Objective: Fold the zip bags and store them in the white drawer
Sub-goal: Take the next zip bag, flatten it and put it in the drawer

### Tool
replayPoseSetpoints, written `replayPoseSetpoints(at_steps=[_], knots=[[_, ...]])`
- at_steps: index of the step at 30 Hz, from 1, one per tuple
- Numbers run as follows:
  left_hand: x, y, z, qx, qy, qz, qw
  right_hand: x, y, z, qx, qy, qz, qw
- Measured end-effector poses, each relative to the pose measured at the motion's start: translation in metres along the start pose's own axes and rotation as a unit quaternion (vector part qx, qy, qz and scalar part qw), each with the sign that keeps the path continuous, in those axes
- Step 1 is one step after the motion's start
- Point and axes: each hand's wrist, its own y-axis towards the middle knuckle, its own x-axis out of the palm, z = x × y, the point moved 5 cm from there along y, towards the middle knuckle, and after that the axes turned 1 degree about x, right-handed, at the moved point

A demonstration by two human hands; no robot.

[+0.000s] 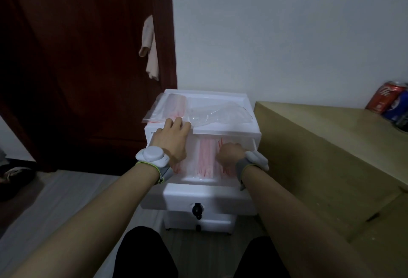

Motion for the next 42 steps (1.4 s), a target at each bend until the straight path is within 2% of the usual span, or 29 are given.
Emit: replayPoseSetpoints(at_steps=[8, 14, 16, 20, 22, 25, 27, 29, 32, 34, 42], knots=[[0.0, 0.001, -0.001, -0.001, -0.004, -0.009, 1.0, 0.009, 0.002, -0.001, -0.021, -0.037, -0.032, 0.999], [-0.002, 0.001, 0.002, -0.01, -0.003, -0.026, 1.0, -0.004, -0.012, 0.008, -0.024, 0.037, -0.032, 0.998], [-0.002, 0.0, 0.001, -0.013, 0.0, -0.034, 0.999, -0.008, -0.015, 0.008, -0.045, 0.03, -0.024, 0.998], [-0.004, -0.001, 0.002, -0.014, -0.011, -0.038, 0.999, -0.032, -0.033, 0.002, -0.086, 0.043, 0.069, 0.993], [-0.005, -0.002, 0.002, -0.015, -0.017, -0.037, 0.999, -0.048, -0.05, -0.002, -0.111, 0.07, 0.155, 0.979], [-0.005, -0.003, 0.001, -0.019, -0.026, -0.04, 0.999, -0.069, -0.073, -0.004, -0.14, 0.103, 0.306, 0.936], [-0.005, -0.004, 0.002, -0.019, -0.034, -0.044, 0.998, -0.081, -0.081, -0.003, -0.141, 0.131, 0.38, 0.905], [-0.006, -0.003, 0.001, -0.02, -0.043, -0.049, 0.998, -0.085, -0.075, -0.002, -0.12, 0.143, 0.379, 0.906], [-0.007, -0.003, 0.0, -0.022, -0.046, -0.06, 0.997, -0.08, -0.052, 0.004, -0.076, 0.109, 0.296, 0.946], [-0.009, -0.004, 0.001, -0.025, -0.043, -0.064, 0.997, -0.074, -0.043, 0.01, -0.06, 0.088, 0.26, 0.96], [-0.009, -0.008, 0.002, -0.026, -0.021, -0.044, 0.998, -0.073, -0.054, 0.038, -0.082, 0.098, 0.356, 0.926]])
